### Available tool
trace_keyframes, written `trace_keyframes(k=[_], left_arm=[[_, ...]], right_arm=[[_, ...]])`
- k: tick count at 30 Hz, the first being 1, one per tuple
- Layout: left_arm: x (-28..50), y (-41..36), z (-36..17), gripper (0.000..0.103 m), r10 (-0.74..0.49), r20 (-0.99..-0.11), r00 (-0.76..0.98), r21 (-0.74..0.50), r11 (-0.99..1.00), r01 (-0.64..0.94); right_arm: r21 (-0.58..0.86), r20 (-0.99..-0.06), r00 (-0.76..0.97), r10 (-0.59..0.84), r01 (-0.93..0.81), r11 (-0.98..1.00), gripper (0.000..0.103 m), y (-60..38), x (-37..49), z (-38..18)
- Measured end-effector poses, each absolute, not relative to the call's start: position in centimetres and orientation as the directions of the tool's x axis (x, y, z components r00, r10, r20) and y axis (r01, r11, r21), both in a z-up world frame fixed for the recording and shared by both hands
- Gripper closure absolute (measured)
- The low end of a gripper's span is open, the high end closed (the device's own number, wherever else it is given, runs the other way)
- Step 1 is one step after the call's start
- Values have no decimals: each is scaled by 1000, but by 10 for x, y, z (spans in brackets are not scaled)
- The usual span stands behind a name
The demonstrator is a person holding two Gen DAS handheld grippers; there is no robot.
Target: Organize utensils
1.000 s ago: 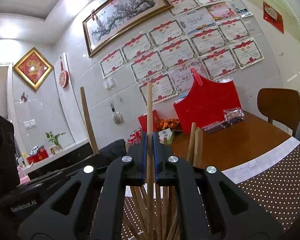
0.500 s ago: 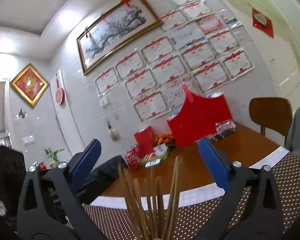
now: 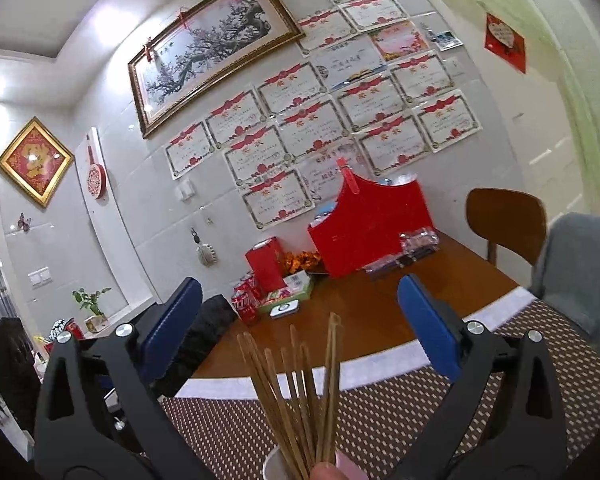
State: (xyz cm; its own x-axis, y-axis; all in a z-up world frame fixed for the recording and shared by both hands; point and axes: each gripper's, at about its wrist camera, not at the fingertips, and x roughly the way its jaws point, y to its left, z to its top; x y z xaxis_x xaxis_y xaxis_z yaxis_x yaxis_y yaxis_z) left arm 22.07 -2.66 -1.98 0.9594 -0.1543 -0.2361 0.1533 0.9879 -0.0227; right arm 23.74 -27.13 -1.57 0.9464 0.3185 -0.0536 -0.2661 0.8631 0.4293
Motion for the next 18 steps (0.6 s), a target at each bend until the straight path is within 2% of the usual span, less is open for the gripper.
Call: trace_keyframes(k=[4, 9, 12, 18], left_arm=[[194, -18, -20, 16, -94, -260, 961, -1, 995, 97], [155, 4, -18, 15, -50, -287, 957, -57, 998, 35], [137, 8, -21, 13, -14, -291, 957, -18, 1000, 9], [112, 11, -22, 13, 9, -304, 953, 13, 1000, -5]], right_arm=[[403, -114, 950, 292, -224, 887, 6, -274, 209, -11], [336, -195, 944, 266, -190, 923, 6, -263, 169, -11], [279, -247, 935, 256, -184, 942, 6, -251, 150, -21], [179, -287, 934, 214, -167, 970, 6, -231, 136, -34]])
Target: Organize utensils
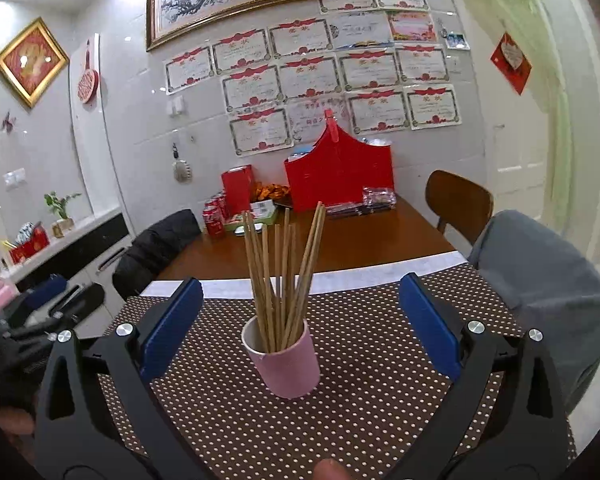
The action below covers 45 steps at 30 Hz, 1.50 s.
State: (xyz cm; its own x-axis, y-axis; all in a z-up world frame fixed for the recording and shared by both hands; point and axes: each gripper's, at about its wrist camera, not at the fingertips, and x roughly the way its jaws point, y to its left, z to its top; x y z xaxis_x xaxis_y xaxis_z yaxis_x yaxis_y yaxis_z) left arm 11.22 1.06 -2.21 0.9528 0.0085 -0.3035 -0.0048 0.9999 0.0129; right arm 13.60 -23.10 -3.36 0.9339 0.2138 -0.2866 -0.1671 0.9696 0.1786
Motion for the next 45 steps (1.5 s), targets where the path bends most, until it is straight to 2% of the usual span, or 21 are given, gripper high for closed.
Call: trace_keyframes(k=[9, 24, 45], left_arm=[[96, 0, -11, 13, 11, -274, 962, 19, 1000, -6], [89, -21, -17, 13, 14, -305, 952, 46, 999, 0], [71, -2, 0, 13, 52, -291, 955, -17, 998, -60]], right_arm=[[159, -257, 948, 188, -150, 976, 6, -228, 120, -22], [144, -294, 943, 158, -120, 982, 6, -224, 115, -32], [146, -319, 935, 155, -113, 983, 6, -217, 101, -28]])
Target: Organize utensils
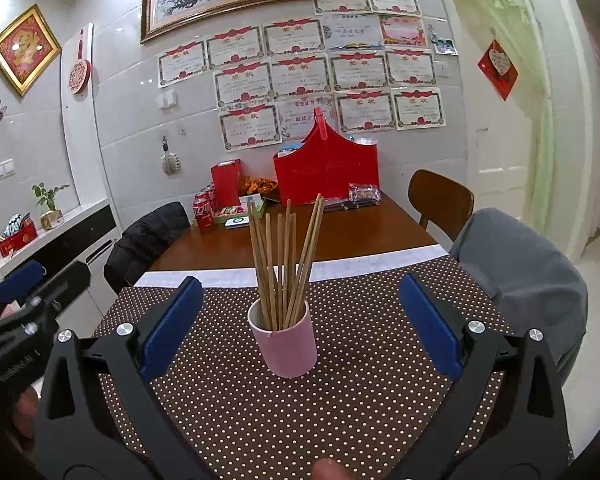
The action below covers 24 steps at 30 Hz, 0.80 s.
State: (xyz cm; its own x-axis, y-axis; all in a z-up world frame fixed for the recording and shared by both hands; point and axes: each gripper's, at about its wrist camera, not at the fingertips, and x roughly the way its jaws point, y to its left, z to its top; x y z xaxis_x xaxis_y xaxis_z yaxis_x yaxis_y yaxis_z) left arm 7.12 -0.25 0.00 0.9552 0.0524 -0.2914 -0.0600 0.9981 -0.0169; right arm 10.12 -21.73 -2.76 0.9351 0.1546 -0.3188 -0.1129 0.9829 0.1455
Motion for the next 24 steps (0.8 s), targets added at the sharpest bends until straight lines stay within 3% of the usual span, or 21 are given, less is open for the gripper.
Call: trace_keyframes(k=[24], left_arm=[[71, -1, 0, 13, 64, -295, 953, -17, 997, -72]], right_arm=[[139, -317, 936, 149, -110, 984, 6, -216, 100, -28]])
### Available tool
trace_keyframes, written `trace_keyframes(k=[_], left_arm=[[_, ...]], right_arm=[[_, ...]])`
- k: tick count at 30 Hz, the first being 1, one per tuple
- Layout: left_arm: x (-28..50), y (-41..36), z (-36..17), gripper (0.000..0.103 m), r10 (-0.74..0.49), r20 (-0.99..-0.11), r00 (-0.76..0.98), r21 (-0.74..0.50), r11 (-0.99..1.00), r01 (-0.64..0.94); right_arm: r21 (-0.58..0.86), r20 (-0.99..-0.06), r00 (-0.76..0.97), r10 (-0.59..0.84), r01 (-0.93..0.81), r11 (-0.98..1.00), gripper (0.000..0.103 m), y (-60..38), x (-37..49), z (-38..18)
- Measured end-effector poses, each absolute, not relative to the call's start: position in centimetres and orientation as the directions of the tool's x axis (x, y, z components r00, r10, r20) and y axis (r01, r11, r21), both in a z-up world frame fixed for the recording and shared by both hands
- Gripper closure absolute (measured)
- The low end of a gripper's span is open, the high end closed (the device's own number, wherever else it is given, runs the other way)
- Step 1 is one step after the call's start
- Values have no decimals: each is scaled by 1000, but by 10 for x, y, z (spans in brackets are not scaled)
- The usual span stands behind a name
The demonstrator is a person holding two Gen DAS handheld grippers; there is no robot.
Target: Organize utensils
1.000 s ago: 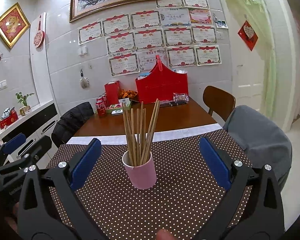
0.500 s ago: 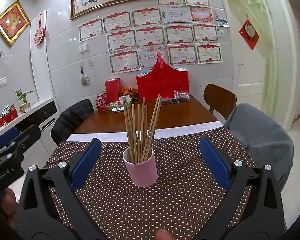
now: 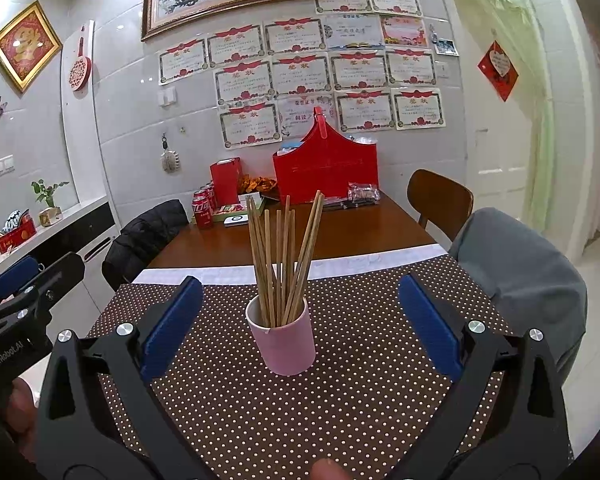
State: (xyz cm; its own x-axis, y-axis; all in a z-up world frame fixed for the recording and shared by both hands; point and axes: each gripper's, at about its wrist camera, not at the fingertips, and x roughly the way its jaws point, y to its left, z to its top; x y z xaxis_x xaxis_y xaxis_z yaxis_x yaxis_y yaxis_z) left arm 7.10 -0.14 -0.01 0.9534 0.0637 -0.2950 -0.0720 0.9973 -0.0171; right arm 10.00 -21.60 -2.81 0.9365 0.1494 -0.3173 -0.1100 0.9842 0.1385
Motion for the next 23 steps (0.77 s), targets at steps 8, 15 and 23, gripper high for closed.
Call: trace_keyframes(k=[8, 15, 23], left_arm=[[71, -2, 0, 13, 62, -294, 954, -16, 997, -70], [68, -2, -3, 13, 55, -282, 958, -15, 998, -61], [70, -2, -3, 13, 72, -292, 954, -3, 997, -76]], right_arm=[[136, -313, 938, 149, -111, 984, 6, -213, 99, -26], [138, -310, 939, 150, -111, 984, 6, -212, 99, -25], [137, -308, 939, 152, -115, 984, 6, -211, 98, -23]])
